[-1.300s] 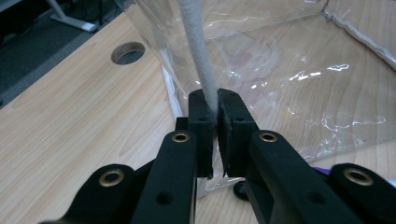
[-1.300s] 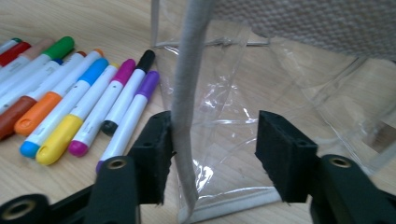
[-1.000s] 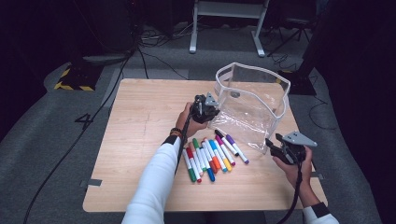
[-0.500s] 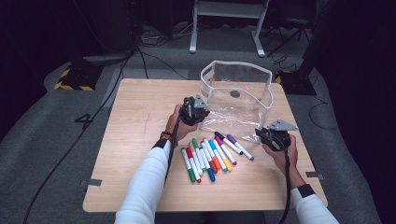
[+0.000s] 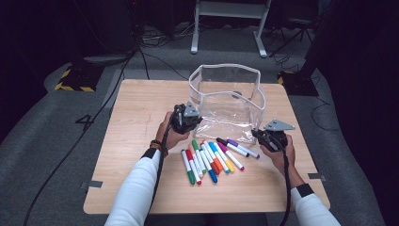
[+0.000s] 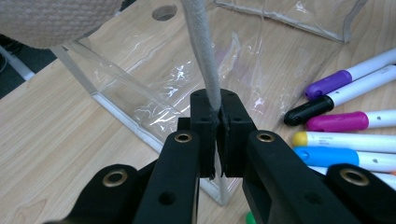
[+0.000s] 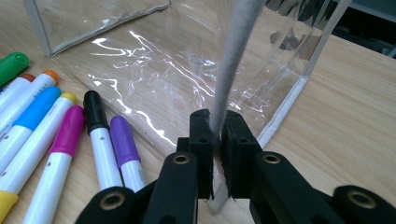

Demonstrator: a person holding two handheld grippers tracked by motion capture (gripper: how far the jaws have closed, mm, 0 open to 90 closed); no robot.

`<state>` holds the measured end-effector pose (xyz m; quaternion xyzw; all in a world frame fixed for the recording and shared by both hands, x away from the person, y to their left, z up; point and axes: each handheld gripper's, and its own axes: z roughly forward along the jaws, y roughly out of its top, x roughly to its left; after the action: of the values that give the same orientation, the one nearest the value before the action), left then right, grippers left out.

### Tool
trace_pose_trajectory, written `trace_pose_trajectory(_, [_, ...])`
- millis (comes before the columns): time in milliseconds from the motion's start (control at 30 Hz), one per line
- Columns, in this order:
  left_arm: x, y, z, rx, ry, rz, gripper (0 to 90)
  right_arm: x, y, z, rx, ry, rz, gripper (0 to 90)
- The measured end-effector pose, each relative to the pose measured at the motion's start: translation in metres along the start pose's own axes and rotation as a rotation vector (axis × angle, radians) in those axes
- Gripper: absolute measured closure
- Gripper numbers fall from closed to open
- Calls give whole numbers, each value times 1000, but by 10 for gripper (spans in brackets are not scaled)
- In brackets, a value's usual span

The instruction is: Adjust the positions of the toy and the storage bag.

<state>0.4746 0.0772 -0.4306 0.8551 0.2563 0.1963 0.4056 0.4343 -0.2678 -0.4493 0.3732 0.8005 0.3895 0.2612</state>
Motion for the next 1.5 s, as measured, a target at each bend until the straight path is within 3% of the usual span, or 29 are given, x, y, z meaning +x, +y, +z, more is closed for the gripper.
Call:
trace_pose_trajectory(400, [-5,-11,-16,8,-1,-3,857,10,1,-3,5,48,-30,836])
trace_pose_trajectory(900, [-18,-30,-38,-32,-27,-34,851,21,-5,-12,-9,110,-60,834])
trace_pose_trajectory(1300, [-28,-37,-49,-25,-49,-5,838,26,-8,-21,-2,148,-68,827])
trace_pose_trajectory(1500, [-37,-38,-55,15,-68,37,809,29,-13,-29,-2,161,-70,825])
